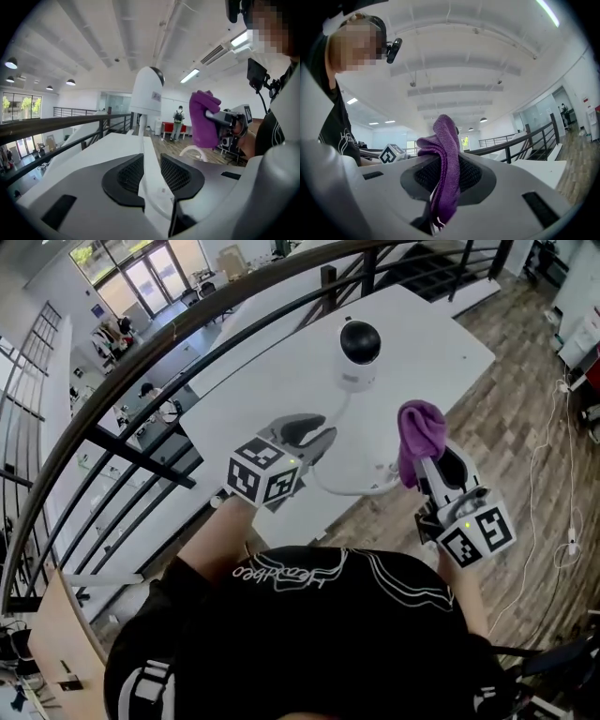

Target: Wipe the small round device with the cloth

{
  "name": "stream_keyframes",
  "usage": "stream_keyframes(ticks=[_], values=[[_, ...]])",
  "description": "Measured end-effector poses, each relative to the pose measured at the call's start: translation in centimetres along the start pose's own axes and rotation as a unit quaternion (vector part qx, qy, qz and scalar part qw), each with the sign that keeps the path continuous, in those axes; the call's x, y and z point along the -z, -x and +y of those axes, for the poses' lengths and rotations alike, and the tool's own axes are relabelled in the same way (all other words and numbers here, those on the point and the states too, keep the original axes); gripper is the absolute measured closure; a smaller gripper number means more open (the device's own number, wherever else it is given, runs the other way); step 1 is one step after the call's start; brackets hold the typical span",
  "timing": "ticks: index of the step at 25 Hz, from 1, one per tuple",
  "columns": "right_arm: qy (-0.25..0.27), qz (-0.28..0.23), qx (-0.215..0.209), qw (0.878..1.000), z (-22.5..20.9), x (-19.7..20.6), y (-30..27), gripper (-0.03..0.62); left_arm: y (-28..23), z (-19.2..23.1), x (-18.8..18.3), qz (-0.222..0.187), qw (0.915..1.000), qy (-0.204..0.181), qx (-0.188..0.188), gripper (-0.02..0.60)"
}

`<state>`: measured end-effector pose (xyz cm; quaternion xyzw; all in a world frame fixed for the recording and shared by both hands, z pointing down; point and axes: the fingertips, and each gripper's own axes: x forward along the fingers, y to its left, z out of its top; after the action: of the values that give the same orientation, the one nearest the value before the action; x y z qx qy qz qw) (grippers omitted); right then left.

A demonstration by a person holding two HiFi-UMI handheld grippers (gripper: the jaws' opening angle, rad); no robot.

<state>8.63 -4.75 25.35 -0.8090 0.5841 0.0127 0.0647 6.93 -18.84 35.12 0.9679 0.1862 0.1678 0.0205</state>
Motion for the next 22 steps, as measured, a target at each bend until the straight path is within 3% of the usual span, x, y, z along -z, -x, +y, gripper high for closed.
stream_keyframes(ticks=[7,22], values=[[0.033,0.007,0.04,0.999,0.9,0.0,-2.9,0.528,-3.3,2.2,2.1,0.041,0.9972,-0.016,0.061,0.477],[0.067,0.016,0.103,0.992,2.0,1.2,-5.4,0.528,-4.2,3.1,3.1,0.031,0.9921,-0.006,0.122,0.492]])
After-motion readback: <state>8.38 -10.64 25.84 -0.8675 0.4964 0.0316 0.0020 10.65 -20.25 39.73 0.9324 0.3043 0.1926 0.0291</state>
